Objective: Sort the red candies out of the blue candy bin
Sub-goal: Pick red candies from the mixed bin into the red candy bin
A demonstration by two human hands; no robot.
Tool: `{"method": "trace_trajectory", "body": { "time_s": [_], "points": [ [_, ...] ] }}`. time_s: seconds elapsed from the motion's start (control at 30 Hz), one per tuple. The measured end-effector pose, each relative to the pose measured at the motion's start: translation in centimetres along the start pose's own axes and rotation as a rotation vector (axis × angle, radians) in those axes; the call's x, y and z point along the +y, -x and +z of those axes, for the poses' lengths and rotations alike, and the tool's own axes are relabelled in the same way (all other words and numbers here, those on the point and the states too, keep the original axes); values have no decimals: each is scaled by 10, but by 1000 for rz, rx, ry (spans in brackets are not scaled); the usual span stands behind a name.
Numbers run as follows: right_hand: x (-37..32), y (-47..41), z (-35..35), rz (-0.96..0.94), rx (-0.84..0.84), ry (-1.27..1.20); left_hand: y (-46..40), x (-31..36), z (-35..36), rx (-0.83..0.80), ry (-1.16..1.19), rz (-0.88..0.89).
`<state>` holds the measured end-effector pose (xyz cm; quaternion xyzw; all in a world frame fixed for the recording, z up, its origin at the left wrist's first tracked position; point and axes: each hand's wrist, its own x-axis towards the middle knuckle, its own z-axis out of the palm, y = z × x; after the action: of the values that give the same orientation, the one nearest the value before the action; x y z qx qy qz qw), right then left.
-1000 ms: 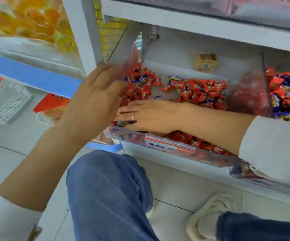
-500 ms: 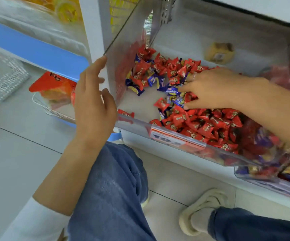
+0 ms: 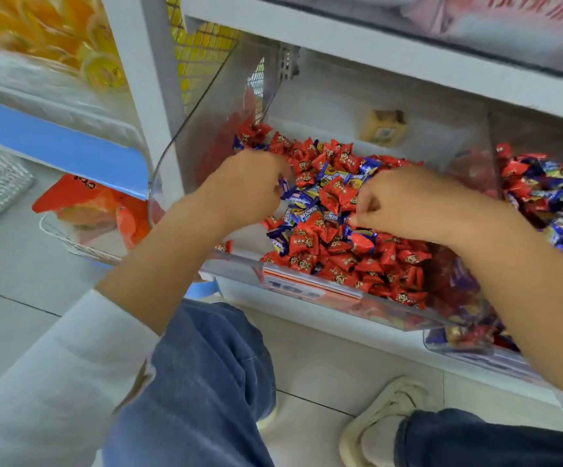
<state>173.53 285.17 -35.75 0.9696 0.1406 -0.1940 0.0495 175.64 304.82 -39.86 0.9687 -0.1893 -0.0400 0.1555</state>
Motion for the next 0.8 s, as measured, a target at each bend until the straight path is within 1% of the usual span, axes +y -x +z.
{"method": "trace_trajectory", "body": {
  "time_s": [0.03,0.07,0.1,0.13,0.2,0.27,0.33,0.4,0.43,0.5,0.57,0.6,0.67,0.73,0.8],
  "points": [
    [-2,-10,4,2,128,-105,-16,3,2,-162,-59,-5],
    [-7,-17,8,14,205,-195,-29,9,6,-292,-81,6],
    [-14,-24,13,-3,214,-290,-40,14,10,-380,-64,15],
    [-19,-32,20,-22,169,-357,-48,17,15,-422,-24,24],
    [-23,-42,34,-36,93,-382,-56,18,25,-426,40,48],
    [-13,-46,42,41,153,-380,-57,10,33,-374,118,36],
    [1,-49,47,186,244,-357,-55,0,36,-304,188,1],
    [11,-50,51,292,270,-344,-54,-4,35,-282,233,-14],
    [12,-49,52,311,286,-363,-53,-4,34,-287,255,0],
    [11,-50,56,286,342,-449,-55,0,34,-307,250,43],
    [6,-49,55,176,380,-537,-58,4,35,-364,212,65],
    [4,-50,56,110,356,-548,-59,5,36,-396,186,75],
    [1,-54,59,24,225,-506,-59,4,37,-427,121,78],
    [-1,-57,63,6,121,-450,-58,0,36,-428,69,62],
    [-1,-58,64,1,108,-395,-55,-6,33,-438,32,38]
  ]
}}
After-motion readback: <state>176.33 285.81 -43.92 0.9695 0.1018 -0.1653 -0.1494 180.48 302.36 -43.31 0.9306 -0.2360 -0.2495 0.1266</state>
